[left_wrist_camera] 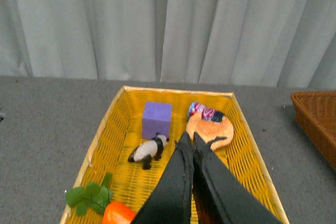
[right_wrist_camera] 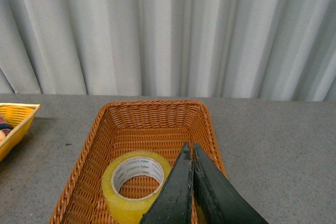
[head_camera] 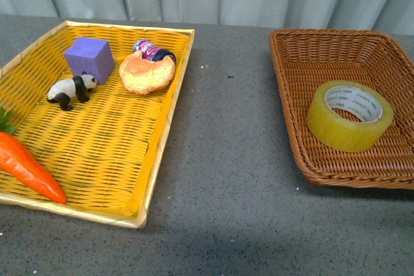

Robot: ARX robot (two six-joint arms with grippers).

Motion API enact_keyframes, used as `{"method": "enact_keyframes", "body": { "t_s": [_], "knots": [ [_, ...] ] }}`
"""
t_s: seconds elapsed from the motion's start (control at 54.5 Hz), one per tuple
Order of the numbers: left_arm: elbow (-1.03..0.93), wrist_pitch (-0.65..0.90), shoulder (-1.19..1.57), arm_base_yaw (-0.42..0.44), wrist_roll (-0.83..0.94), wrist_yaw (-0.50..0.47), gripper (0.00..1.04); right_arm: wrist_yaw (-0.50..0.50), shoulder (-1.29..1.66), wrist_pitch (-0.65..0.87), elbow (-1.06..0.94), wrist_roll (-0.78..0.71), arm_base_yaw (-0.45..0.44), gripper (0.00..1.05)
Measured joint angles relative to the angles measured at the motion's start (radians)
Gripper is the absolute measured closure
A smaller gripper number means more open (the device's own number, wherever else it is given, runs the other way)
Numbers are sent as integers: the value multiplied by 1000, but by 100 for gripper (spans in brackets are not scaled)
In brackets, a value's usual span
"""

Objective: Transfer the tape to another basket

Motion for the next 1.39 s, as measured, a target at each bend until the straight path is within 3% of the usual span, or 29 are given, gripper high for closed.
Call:
{"method": "enact_keyframes", "body": {
  "t_s": [0.752,1.1,1.229,1.394],
  "knots": [
    [-1,-325,-341,0,0,0,101,0,-471,-422,-27,0,0,104],
    [-1,-423,-439,0,0,0,101,0,-618,-565,-27,0,0,104],
    [0,-591,-586,0,0,0,101,0,-653,-601,-27,0,0,104],
    [0,-600,-608,0,0,0,101,0,-695,-643,-27,0,0,104]
  ]
}}
